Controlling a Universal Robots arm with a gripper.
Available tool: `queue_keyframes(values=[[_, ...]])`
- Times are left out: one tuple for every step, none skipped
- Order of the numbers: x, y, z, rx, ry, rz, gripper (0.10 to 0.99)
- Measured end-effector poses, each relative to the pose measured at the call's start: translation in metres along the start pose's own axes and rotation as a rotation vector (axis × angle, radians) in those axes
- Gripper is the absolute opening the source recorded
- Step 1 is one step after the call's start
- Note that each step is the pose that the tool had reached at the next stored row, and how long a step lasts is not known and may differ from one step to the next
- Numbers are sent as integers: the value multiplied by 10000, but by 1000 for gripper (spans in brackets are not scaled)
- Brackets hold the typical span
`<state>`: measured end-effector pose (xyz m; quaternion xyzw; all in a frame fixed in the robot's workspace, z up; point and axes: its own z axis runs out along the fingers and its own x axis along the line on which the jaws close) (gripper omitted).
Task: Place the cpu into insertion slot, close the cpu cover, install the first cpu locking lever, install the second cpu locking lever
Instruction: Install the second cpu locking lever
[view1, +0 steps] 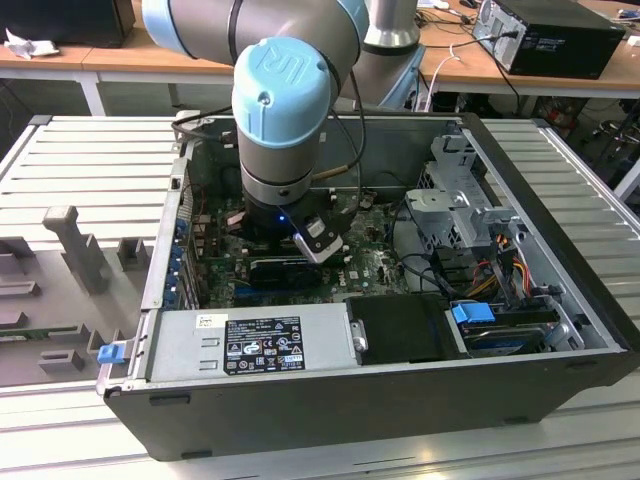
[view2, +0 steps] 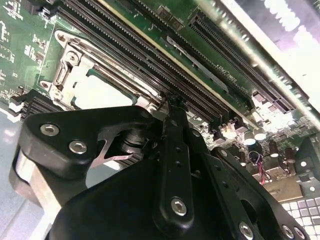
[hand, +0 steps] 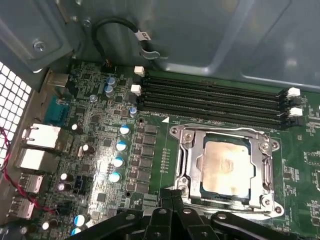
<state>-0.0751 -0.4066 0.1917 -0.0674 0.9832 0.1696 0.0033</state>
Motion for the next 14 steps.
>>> queue_keyframes(values=[[16,5,5,4,4,2,106],[24,9,-2,-30,-4,0,106],[23,16,-19,-38,-5,-1,106],[22,23,-39,-42,-8,-2,106],[21,41,-91,-37,-4,0,106],[21,52,-123,-36,-3,1,106],[20,59,-144,-35,-2,1,106],[19,69,-167,-35,-2,1,106],[18,77,-189,-37,-3,0,106],[17,90,-225,-36,-3,1,106],[17,98,-248,-35,-3,1,106],[17,107,-273,-36,-2,1,106],[16,110,-280,-38,-3,1,106],[16,110,-280,-39,-4,0,106]])
